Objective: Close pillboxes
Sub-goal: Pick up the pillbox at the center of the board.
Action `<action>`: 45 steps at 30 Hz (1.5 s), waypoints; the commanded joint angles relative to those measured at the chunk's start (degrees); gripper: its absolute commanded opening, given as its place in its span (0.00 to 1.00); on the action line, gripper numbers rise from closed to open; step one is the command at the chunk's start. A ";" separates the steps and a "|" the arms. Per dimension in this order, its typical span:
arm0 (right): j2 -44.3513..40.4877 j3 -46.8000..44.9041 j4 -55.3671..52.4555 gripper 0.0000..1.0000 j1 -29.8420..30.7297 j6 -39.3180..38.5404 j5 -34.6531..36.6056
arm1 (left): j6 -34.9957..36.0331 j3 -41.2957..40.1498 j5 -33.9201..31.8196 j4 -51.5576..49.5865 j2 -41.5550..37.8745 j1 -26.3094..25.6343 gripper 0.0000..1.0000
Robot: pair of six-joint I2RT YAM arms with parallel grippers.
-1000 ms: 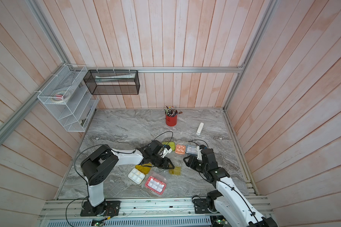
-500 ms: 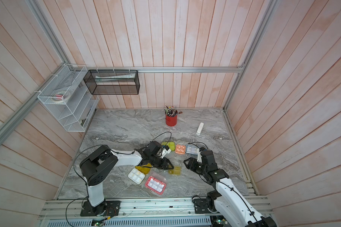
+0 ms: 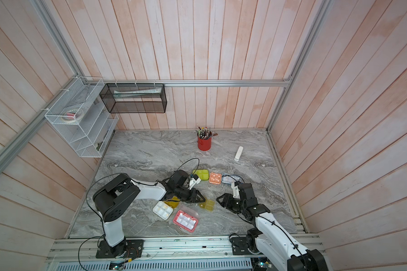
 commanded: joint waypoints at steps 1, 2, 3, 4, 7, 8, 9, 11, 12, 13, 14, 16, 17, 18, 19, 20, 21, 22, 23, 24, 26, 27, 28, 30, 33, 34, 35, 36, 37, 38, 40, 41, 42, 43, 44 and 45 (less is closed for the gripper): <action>0.45 -1.58 5.47 0.56 -0.19 1.05 -5.19 | -1.51 -1.38 0.25 1.17 -0.42 0.46 0.41; 0.40 -2.02 6.36 0.56 -0.26 1.30 -5.79 | -1.60 -1.37 0.44 1.33 -0.45 0.48 0.41; 0.44 -2.54 7.38 0.55 -0.21 1.70 -6.44 | -1.76 -1.37 0.53 1.72 -0.36 0.47 0.41; 0.54 -3.15 8.50 0.55 -0.16 2.38 -7.23 | -1.87 -1.37 0.70 1.94 -0.24 0.47 0.41; 1.86 -4.84 11.93 0.55 -0.20 3.87 -10.45 | -2.13 -1.37 0.76 2.40 0.12 0.47 0.40; 2.33 -5.19 12.18 0.55 -0.20 3.82 -11.14 | -2.14 -1.36 0.75 2.55 0.17 0.47 0.38; 2.85 -5.42 12.14 0.54 -0.19 3.56 -11.50 | -2.21 -1.35 0.80 2.63 0.25 0.47 0.37; 3.19 -5.57 11.02 0.54 -0.20 2.81 -11.63 | -2.18 -1.42 0.84 2.61 0.45 0.47 0.36; 3.07 -5.69 10.55 0.54 -0.18 2.75 -11.63 | -2.14 -1.44 0.76 2.66 0.54 0.47 0.36; 2.83 -5.94 10.49 0.54 -0.18 2.78 -11.80 | -2.14 -1.44 0.89 2.53 0.68 0.47 0.36; 2.53 -6.19 10.62 0.54 -0.12 3.11 -11.89 | -2.14 -1.43 0.93 2.58 0.80 0.45 0.36; 1.84 -6.79 10.94 0.54 0.02 3.89 -12.02 | -2.21 -1.46 1.01 2.66 1.04 0.54 0.36; 1.54 -6.95 11.08 0.54 -0.01 4.19 -11.99 | -2.24 -1.46 1.06 2.83 1.15 0.51 0.36; 1.24 -7.21 11.47 0.54 0.09 4.61 -12.07 | -2.38 -1.47 1.05 3.02 1.14 0.53 0.36; 1.02 -7.49 12.10 0.54 0.19 5.25 -12.20 | -2.55 -1.46 1.13 3.29 1.23 0.53 0.36; 1.01 -7.81 12.83 0.54 0.30 5.78 -12.37 | -2.74 -1.46 1.15 3.51 1.22 0.56 0.36; 1.07 -8.19 13.77 0.54 0.47 6.32 -12.67 | -2.99 -1.46 1.28 3.86 1.27 0.56 0.36; 1.14 -8.46 14.52 0.54 0.61 6.82 -12.82 | -3.26 -1.43 1.49 4.24 1.31 0.61 0.35; 1.37 -8.59 14.83 0.54 0.66 6.90 -12.85 | -3.52 -1.54 1.59 4.55 1.41 0.56 0.35; 1.71 -8.64 15.04 0.54 0.77 6.84 -12.75 | -3.82 -1.59 1.86 5.02 1.40 0.61 0.35; 2.49 -8.84 15.77 0.54 1.00 6.88 -12.82 | -4.45 -1.81 2.33 5.97 1.50 0.73 0.36; 2.98 -8.99 16.34 0.54 1.19 6.92 -12.94 | -4.68 -1.90 2.43 6.34 1.57 0.82 0.36; 3.51 -9.02 16.86 0.54 1.41 6.88 -12.97 | -4.77 -1.90 2.49 6.44 1.57 0.82 0.35; 4.08 -9.02 17.61 0.54 1.97 6.91 -12.66 | -4.94 -1.90 2.59 6.69 1.58 0.82 0.35; 4.86 -9.32 19.80 0.52 2.42 7.92 -11.85 | -5.12 -2.01 2.61 7.11 1.79 0.82 0.36; 5.39 -9.41 20.83 0.52 2.54 8.38 -11.79 | -5.13 -2.08 2.72 7.20 1.98 0.82 0.35; 6.00 -9.56 21.80 0.51 2.62 8.70 -11.88 | -5.21 -2.08 2.77 7.32 2.10 0.82 0.35; 6.74 -9.57 22.78 0.50 2.89 8.93 -11.95 | -5.29 -2.09 2.74 7.52 2.23 0.82 0.35; 7.48 -9.48 23.47 0.50 3.04 9.02 -11.98 | -5.38 -2.21 2.86 7.65 2.37 0.82 0.35; 8.22 -9.31 24.13 0.50 3.37 8.95 -12.01 | -5.32 -2.30 2.82 7.70 2.37 0.82 0.33; 9.36 -8.97 24.97 0.48 3.81 8.77 -12.12 | -5.22 -2.42 2.74 7.53 2.37 0.82 0.32; 9.81 -8.71 25.20 0.47 4.08 8.77 -12.07 | -4.92 -2.43 2.55 7.21 2.32 0.82 0.32; 10.11 -8.53 25.50 0.46 4.27 8.81 -11.99 | -4.63 -2.42 2.45 6.79 2.35 0.82 0.32; 10.30 -8.42 25.81 0.45 4.49 8.85 -11.94 | -4.44 -2.38 2.36 6.54 2.43 0.82 0.32; 10.40 -8.22 25.93 0.44 4.62 8.91 -11.76 | -4.26 -2.42 2.33 6.37 2.46 0.85 0.32; 10.41 -8.01 25.89 0.44 4.63 8.86 -11.60 | -4.21 -2.43 2.38 6.34 2.45 0.82 0.32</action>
